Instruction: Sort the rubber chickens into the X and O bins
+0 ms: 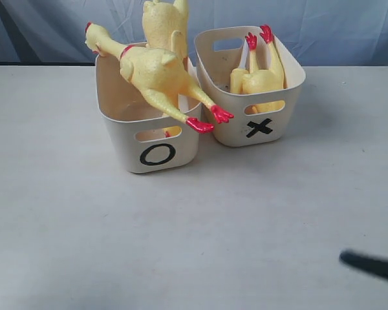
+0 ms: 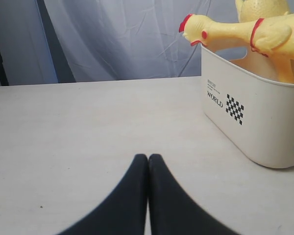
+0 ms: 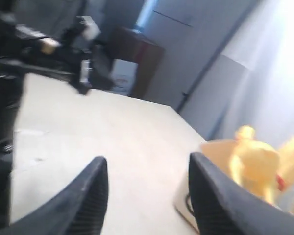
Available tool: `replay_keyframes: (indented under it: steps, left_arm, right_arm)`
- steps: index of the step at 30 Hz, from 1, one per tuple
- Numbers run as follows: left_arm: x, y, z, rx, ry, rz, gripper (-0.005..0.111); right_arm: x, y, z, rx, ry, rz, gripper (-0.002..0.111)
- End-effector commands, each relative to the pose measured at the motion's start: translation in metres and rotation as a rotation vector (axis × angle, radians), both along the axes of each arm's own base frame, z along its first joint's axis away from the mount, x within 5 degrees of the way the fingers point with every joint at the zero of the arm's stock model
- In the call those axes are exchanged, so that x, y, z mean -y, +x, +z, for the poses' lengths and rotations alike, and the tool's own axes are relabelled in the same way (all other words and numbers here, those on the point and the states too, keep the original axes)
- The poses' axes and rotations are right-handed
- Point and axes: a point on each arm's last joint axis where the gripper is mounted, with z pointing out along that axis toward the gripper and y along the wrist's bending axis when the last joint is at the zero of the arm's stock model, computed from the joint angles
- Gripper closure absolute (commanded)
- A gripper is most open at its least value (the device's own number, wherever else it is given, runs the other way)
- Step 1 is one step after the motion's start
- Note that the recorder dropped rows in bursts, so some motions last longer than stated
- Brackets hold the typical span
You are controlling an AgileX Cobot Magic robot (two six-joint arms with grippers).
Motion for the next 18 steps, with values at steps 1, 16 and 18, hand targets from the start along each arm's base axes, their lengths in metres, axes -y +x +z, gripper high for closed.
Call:
replay_keyframes:
  steps: [1,16,18]
  left_arm:
    - [0.0,0.0,0.003,0.022,-0.004,-0.002,0.107]
    - [0.0,0.0,0.003,0.022,-0.004,-0.002,0.107]
    - [0.0,0.0,0.003,0.022,-0.004,-0.002,0.107]
  right_arm:
    - [0.023,0.03,0.007,-0.213,0.277,-0.394,0.06]
    - [0.086,0.062,-0.043,-0.422,0.788,-1.053,0.06]
    - [0.085,0.062,-0.044,-0.374,0.69,-1.075,0.06]
